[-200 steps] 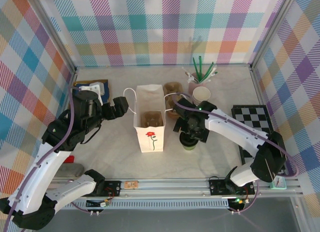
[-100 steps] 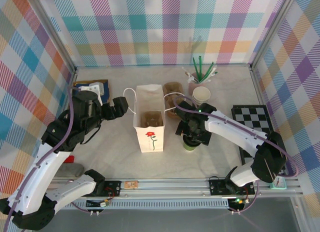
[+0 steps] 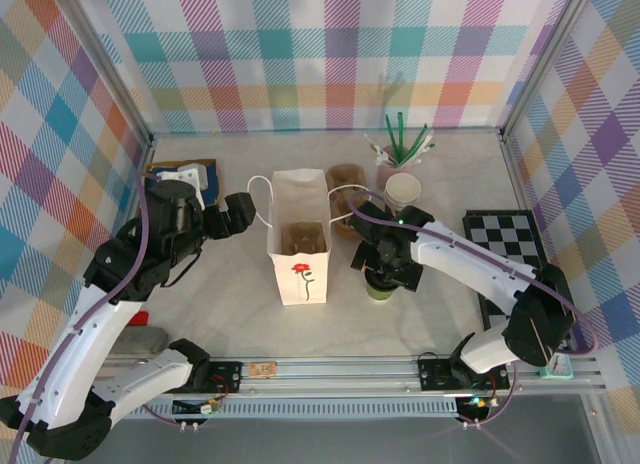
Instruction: Pack the takeout coffee
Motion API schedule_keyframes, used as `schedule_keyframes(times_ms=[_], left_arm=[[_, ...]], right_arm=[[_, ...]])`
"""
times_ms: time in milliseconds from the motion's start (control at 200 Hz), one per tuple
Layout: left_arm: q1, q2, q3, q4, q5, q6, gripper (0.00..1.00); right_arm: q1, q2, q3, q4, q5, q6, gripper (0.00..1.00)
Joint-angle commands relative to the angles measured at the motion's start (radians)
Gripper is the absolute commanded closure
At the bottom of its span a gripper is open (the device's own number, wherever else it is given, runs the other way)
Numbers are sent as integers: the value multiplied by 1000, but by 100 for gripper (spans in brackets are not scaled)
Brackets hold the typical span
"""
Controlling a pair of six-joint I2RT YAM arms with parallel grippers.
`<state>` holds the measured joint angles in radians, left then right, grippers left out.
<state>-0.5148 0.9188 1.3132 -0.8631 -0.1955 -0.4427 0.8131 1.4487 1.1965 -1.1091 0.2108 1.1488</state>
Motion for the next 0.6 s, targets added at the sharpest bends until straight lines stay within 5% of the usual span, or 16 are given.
schedule_keyframes(times_ms=[0, 595], left_arm=[[15, 0, -11, -1, 1, 24, 0], [33, -3, -25, -4, 15, 22, 0]], right_arm=[[8, -44, 35, -46, 28, 28, 1], [8, -33, -1, -18, 9, 33, 1]])
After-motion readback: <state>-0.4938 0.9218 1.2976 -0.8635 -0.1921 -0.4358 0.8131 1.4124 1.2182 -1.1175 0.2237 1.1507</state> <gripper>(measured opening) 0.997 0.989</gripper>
